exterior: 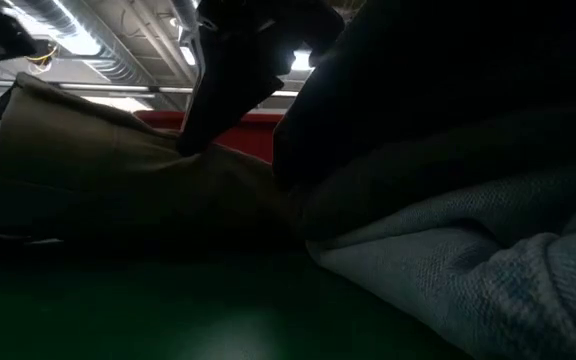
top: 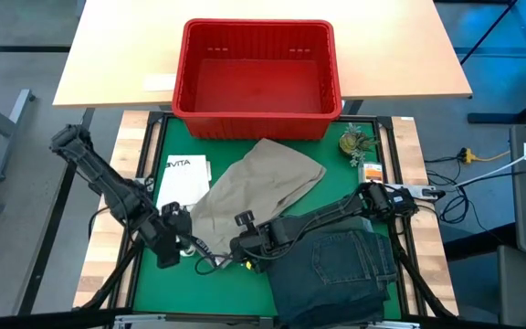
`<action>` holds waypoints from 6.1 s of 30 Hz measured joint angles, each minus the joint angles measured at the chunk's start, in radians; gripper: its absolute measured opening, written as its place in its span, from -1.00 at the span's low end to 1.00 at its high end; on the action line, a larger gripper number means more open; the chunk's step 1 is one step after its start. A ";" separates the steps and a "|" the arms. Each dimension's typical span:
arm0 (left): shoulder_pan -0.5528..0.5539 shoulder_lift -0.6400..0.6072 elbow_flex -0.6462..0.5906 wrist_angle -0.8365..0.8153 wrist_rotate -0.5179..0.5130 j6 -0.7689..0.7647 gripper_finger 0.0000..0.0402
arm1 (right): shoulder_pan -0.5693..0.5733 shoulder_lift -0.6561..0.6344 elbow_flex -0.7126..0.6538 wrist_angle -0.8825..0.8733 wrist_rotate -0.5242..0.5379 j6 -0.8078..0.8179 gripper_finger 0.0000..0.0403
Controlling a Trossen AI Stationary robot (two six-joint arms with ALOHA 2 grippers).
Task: Fold Laundry from Bin
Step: Fold the brown shorts
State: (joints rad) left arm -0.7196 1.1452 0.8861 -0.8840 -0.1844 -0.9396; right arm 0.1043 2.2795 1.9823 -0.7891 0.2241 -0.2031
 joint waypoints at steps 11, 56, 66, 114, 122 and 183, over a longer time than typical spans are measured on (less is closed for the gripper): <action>-0.106 0.118 -0.093 0.082 -0.072 -0.043 -0.02 | 0.000 0.000 0.000 0.001 0.000 0.000 -0.94; -0.110 0.364 0.201 -0.372 -0.098 -0.051 -0.99 | 0.001 -0.007 0.001 0.037 -0.061 0.110 -0.94; -0.101 0.363 0.366 -0.637 -0.229 -0.044 -1.00 | -0.002 -0.080 0.001 0.055 -0.076 0.150 -0.94; -0.029 0.364 0.190 -0.036 -0.028 -0.075 -0.36 | 0.000 -0.101 -0.112 0.044 -0.190 0.210 -0.94; -0.055 0.364 0.142 0.022 -0.037 -0.071 0.04 | 0.000 -0.101 -0.112 0.027 -0.190 0.209 -0.94; 0.142 0.294 0.468 -0.643 -0.150 0.174 -0.96 | 0.012 -0.276 -0.583 0.894 -0.263 0.461 -0.94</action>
State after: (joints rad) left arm -0.5775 1.4395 1.3537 -1.5266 -0.3339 -0.7655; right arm 0.1162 2.0032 1.3995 0.1046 -0.0384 0.2583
